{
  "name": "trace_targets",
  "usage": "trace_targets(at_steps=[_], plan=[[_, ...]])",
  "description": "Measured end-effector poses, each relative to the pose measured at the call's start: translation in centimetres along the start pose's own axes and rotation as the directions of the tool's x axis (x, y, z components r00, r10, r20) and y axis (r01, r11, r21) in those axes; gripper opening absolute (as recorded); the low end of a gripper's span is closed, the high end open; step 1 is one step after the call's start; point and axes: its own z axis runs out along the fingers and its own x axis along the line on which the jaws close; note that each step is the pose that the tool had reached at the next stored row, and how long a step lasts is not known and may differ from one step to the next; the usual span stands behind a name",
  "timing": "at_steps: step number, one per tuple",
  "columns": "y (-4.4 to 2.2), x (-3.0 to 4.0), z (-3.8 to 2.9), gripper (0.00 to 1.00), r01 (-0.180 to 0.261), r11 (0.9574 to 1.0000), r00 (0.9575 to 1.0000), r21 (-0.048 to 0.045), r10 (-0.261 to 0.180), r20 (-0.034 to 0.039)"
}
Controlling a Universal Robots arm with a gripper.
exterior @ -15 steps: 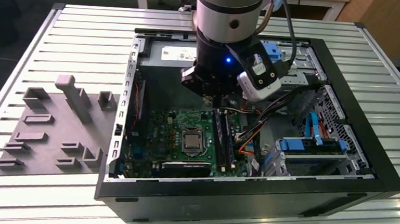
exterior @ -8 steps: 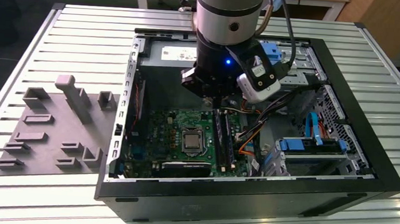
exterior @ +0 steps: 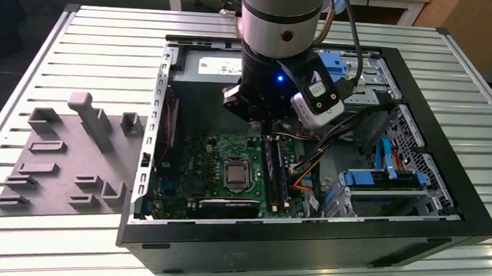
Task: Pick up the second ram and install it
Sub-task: 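Insert the second ram into the second slot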
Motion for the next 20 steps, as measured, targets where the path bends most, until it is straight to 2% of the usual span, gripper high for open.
trace_targets(at_steps=[20], plan=[[-0.03,0.03,0.48,0.12,0.000,1.0000,1.0000,0.0000,0.000,0.0000]])
